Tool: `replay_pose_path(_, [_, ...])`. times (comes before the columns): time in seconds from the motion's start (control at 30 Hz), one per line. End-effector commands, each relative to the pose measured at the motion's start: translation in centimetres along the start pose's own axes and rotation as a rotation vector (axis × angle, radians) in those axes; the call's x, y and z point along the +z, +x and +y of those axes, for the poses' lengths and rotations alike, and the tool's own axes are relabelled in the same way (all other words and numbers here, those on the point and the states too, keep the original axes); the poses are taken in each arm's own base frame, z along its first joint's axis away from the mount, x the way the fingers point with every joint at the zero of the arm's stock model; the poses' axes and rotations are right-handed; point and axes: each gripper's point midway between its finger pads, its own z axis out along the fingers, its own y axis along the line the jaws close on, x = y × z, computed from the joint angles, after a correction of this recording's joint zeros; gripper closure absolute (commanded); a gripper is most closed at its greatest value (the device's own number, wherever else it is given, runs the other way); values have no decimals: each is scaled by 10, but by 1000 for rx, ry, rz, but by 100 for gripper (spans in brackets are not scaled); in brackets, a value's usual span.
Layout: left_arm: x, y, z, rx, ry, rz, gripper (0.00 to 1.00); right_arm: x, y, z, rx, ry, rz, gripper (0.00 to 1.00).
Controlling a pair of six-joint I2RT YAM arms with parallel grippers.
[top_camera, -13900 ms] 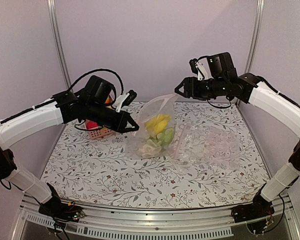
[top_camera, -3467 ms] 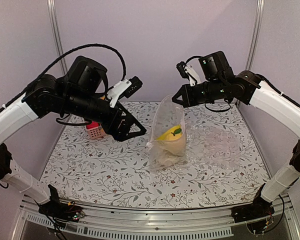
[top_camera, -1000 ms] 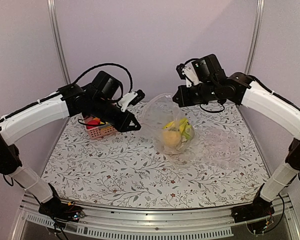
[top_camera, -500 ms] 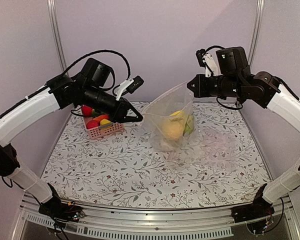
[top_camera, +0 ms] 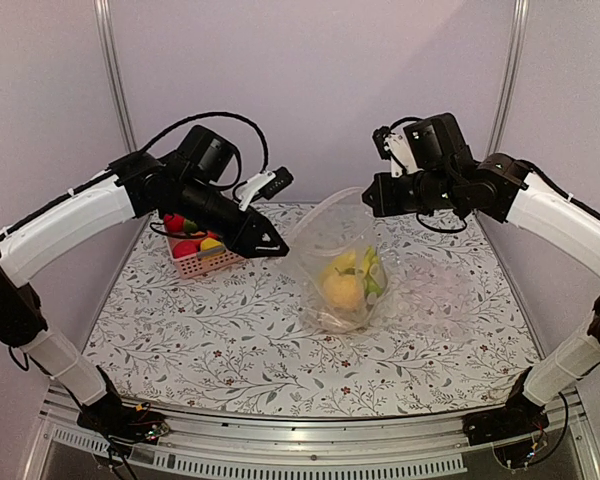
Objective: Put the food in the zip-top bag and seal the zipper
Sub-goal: Adjust the zipper food storage bag at the center of the board, then pick up the fake fruit from the bin.
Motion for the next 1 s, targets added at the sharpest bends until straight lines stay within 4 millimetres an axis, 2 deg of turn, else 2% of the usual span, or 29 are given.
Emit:
replay_pose_path(0.0, [-24,-23,0,4,6,-123,31,-3,-3,3,18,-23,-10,100])
replay_pose_path(0.07, [-36,-32,-3,1,14,-175,19,-5,-5,4,18,-26,-14,100])
replay_pose_path(0.13, [-49,-40,-4,-3,11,-218,11,-5,-5,5,19,-29,-17,100])
replay_pose_path(0.23, [-71,-50,0,-20,-8,-291,4,-5,-6,6,19,-33,-19,100])
replay_pose_path(0.3, [-83,-53,14,-58,-40,-335,1,-5,-7,6,20,-37,-21,100])
replay_pose_path(0.4, [-95,-45,58,-168,-153,-359,0,-6,-9,8,22,-44,-29,100])
replay_pose_path(0.6, [-94,-1,164,-419,-397,-297,0,-11,-14,8,21,-49,-48,100])
replay_pose_path(0.77, [-88,30,229,-552,-524,-250,3,-15,-16,8,18,-50,-55,100])
replay_pose_path(0.87, [-83,57,268,-612,-633,-185,5,-16,-15,8,16,-49,-55,100])
replay_pose_path(0.97, [-78,78,294,-652,-704,-130,9,-16,-15,7,17,-45,-57,100])
